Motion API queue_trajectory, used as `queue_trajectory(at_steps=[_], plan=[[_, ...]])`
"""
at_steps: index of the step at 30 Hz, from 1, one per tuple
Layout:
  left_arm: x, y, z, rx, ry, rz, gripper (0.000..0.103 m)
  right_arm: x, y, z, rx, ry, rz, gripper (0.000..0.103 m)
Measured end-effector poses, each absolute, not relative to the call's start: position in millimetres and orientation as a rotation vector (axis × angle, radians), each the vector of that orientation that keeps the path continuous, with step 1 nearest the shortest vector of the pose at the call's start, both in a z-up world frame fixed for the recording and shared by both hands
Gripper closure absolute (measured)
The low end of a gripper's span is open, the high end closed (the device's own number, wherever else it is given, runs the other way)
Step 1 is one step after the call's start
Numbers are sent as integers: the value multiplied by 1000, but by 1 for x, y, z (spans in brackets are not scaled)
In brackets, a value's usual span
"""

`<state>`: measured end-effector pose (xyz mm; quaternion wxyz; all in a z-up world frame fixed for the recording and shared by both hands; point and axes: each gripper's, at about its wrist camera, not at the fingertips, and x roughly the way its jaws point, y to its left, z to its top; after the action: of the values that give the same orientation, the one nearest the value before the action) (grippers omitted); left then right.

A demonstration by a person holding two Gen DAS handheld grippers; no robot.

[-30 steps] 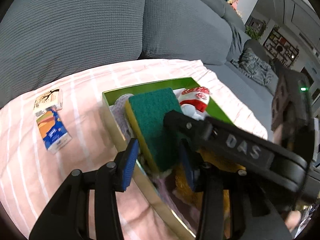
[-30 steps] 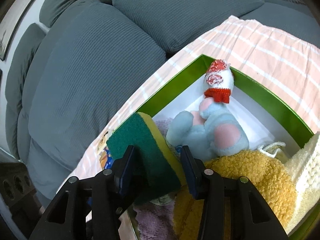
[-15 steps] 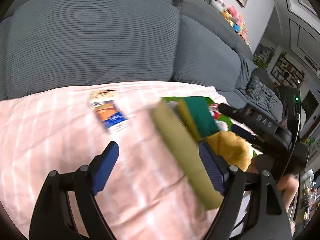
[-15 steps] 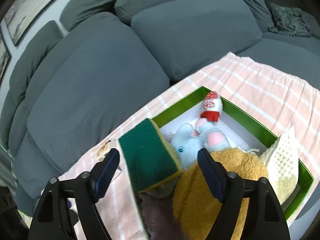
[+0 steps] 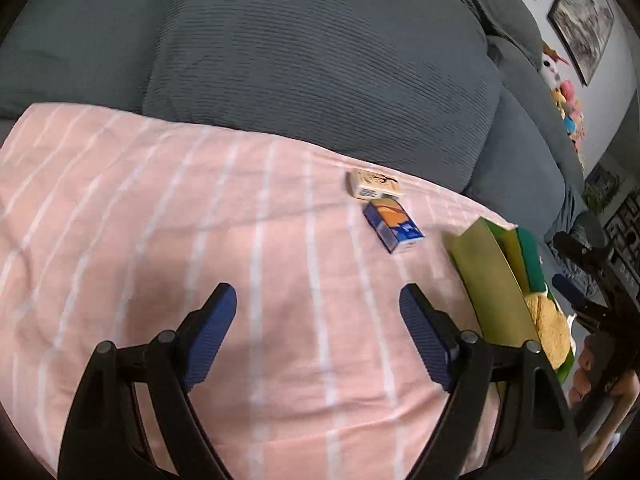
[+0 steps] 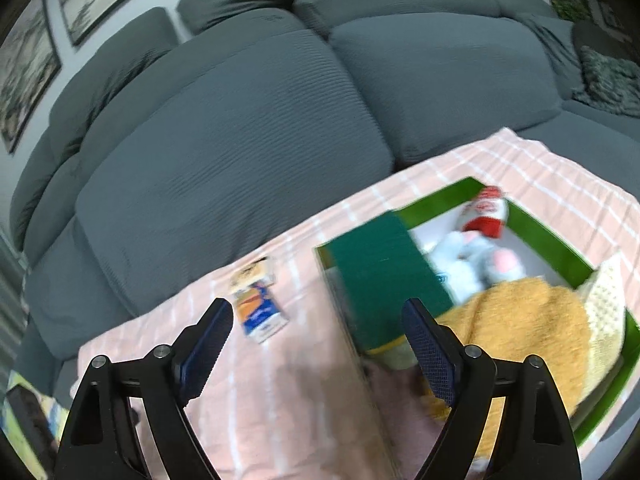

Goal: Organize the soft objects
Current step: 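Move the right tool back over the blue tissue pack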

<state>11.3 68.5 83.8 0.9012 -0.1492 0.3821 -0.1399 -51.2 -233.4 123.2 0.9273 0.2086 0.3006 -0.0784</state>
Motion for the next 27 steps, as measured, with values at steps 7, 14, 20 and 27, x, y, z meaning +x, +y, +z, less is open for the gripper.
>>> queue_trajectory(at_steps=[7, 14, 20, 27], plan=[[18, 91, 83, -354, 794, -237, 20, 0, -176, 116, 304, 761, -47, 16], [21, 104, 79, -293, 802, -137, 20, 68, -139, 68, 195, 958, 11, 16], [23, 111, 77, -315, 819, -132, 20, 102, -127, 44, 103, 986, -12, 16], [26, 113, 74, -315, 837, -119, 20, 117, -122, 21, -35, 966, -86, 16]])
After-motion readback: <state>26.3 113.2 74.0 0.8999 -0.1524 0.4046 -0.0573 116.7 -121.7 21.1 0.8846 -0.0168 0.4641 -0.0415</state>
